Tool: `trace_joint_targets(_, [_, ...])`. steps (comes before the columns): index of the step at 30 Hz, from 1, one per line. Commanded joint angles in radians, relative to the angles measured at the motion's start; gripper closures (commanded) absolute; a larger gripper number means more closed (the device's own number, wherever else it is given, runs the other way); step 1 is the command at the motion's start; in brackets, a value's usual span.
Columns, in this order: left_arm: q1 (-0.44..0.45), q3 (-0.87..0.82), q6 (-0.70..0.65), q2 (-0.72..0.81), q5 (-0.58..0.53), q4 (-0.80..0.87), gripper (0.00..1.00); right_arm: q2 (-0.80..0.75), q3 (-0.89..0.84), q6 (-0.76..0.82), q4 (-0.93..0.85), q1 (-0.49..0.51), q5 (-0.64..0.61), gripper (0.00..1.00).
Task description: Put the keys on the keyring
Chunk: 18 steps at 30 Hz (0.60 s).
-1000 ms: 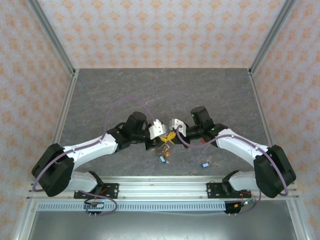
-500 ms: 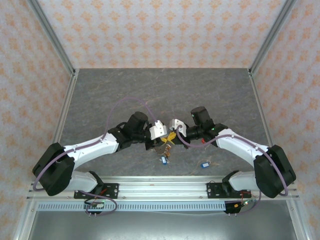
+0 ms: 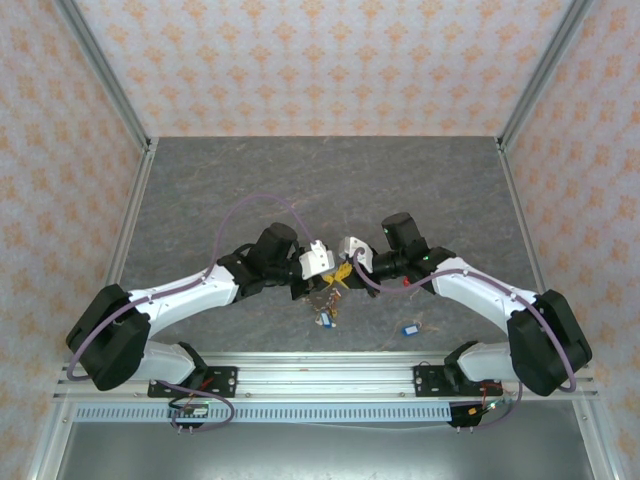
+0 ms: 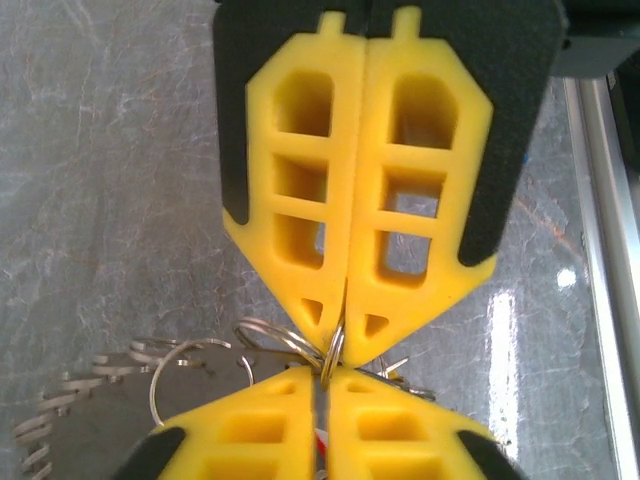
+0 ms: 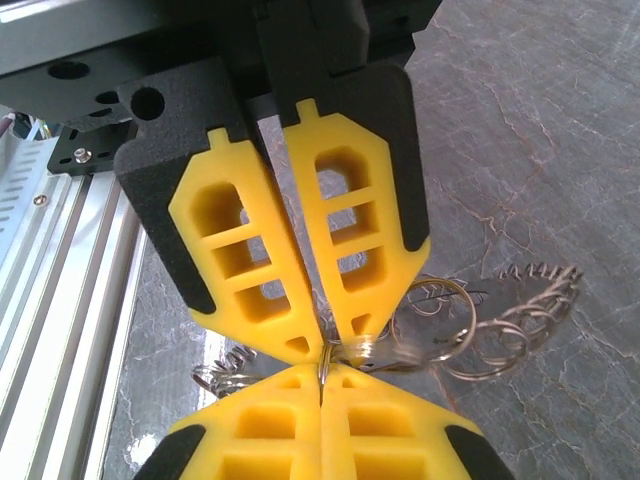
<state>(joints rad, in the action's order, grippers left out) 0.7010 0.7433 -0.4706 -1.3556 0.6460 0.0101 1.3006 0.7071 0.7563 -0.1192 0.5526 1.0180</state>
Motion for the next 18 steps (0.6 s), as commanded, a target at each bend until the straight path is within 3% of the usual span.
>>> trace_joint_targets(1, [0.012,0.004,0.007,0.007,-0.02,-0.032,1.0,-0.012,0.031,-0.004,0.06,0.004,0.078,1.0])
trace_joint_targets(5, [0.012,-0.01,0.005,0.025,-0.05,-0.048,1.0,-0.024,0.037,0.041,-0.02,0.003,0.009,1.0])
trace_joint_targets(8, [0.012,-0.031,0.0,0.047,-0.085,-0.064,1.0,-0.039,0.037,0.081,-0.098,0.003,-0.061,0.87])
trace_joint_targets(10, [0.012,-0.036,-0.004,0.056,-0.09,-0.066,1.0,-0.05,0.033,0.102,-0.131,0.003,-0.09,0.84])
trace_joint_targets(18, [0.012,-0.025,-0.009,0.044,-0.068,-0.056,1.0,-0.072,-0.004,0.056,-0.01,0.005,-0.119,0.83])
